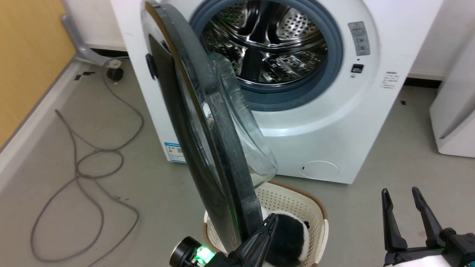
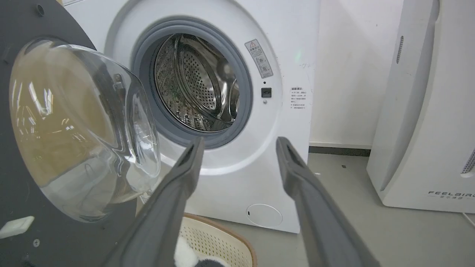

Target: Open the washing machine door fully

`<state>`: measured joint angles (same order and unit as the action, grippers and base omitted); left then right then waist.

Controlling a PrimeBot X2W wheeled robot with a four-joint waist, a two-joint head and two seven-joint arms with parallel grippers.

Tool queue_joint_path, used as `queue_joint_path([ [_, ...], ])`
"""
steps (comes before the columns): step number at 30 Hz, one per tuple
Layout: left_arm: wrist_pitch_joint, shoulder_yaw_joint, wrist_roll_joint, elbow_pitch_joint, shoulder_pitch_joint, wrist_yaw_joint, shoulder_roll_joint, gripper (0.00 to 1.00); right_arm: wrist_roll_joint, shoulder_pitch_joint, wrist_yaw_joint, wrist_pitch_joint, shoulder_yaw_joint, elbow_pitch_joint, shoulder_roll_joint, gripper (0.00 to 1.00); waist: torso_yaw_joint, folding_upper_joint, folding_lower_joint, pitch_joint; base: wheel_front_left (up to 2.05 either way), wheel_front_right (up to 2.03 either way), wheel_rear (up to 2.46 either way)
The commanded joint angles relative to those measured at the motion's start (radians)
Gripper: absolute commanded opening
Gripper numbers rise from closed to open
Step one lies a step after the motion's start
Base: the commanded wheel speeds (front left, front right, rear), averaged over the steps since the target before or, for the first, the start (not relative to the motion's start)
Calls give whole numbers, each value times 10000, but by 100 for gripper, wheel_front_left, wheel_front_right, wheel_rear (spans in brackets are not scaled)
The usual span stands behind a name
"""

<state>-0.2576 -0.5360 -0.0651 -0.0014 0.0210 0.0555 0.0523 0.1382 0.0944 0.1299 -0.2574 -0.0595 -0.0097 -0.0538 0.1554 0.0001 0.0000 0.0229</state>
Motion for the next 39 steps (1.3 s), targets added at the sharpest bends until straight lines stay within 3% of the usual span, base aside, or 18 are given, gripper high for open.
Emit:
queue_joint_path([
  [1, -42, 84, -59, 56, -92, -32, 24, 0, -104, -30, 8, -43, -7, 27, 35, 100, 110, -1, 0, -16, 0, 0, 0],
  [10, -42, 43, 18, 56, 187, 52, 20, 0, -4, 106, 8, -43, -14, 102, 36, 100, 788, -1, 0, -160, 0, 0, 0],
  [27, -42, 206, 198, -183, 383, 106, 239, 0, 284, 97, 8, -44, 81, 159, 36, 100, 2995, -1, 0, -46, 0, 0, 0],
  [34, -42, 455, 200, -277, 475, -12, 382, 0, 310, 73, 8, -44, 61, 200, 36, 100, 3646, -1, 0, 78, 0, 0, 0],
  [39, -42, 1105, 118, -450, 487, -331, 583, 0, 214, -133, 8, -44, 251, 246, 36, 100, 3798, -1, 0, 358, 0, 0, 0],
])
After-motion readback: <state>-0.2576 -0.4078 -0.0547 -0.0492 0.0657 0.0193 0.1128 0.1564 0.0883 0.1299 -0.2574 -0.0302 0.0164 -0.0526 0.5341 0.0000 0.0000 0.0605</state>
